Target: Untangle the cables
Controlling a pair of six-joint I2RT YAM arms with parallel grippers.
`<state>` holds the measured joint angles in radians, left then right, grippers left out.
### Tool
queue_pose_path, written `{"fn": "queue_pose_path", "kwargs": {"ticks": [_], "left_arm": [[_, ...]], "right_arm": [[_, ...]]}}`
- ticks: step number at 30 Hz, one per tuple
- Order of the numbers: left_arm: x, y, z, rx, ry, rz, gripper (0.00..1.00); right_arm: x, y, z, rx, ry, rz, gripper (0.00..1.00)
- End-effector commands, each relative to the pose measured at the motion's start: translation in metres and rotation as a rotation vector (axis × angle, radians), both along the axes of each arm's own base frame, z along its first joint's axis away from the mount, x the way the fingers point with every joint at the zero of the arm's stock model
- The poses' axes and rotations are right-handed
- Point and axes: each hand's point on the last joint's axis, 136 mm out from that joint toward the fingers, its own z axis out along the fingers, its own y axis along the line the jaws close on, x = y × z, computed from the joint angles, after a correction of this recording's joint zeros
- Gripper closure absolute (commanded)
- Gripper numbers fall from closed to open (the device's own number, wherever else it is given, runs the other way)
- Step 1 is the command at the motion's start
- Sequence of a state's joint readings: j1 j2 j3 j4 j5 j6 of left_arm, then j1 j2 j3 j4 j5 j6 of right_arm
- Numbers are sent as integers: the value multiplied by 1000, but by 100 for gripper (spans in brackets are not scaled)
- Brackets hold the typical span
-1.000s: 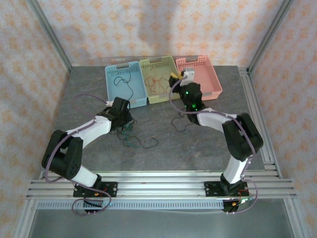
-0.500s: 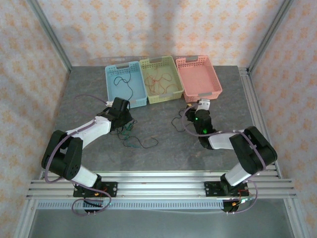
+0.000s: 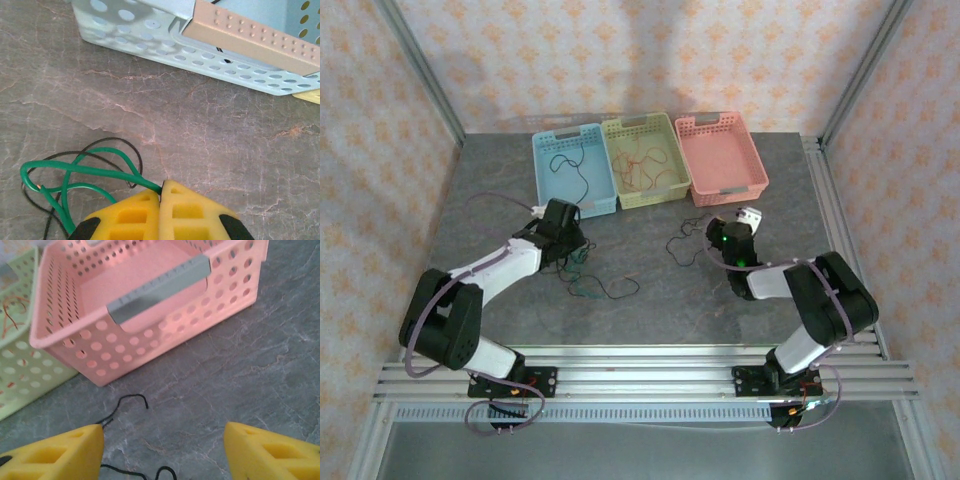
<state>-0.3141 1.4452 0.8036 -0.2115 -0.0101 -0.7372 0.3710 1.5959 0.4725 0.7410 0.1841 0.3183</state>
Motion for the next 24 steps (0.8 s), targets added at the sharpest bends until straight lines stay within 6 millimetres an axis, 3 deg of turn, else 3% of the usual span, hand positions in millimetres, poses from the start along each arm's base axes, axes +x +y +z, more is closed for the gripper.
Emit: {"fn": "queue_pose_path", "kwargs": {"ticks": [1,7,13,20,24], "left_arm": [[1,10,14,10,-62,52,100],[-4,16,19,19,-89,76,100],[-11,26,27,29,-133,117,100],[-22,39,36,36,-185,168,100],[-27,45,40,37,-213,196,100]], "right_arm": [[5,6,-10,23,53,14,35],[9,17,-23,31,111,57,40],[10,22,-27,34,134,85,60],[9,23,-25,33,120,97,98],[9,29,-10,77,36,128,100]]}}
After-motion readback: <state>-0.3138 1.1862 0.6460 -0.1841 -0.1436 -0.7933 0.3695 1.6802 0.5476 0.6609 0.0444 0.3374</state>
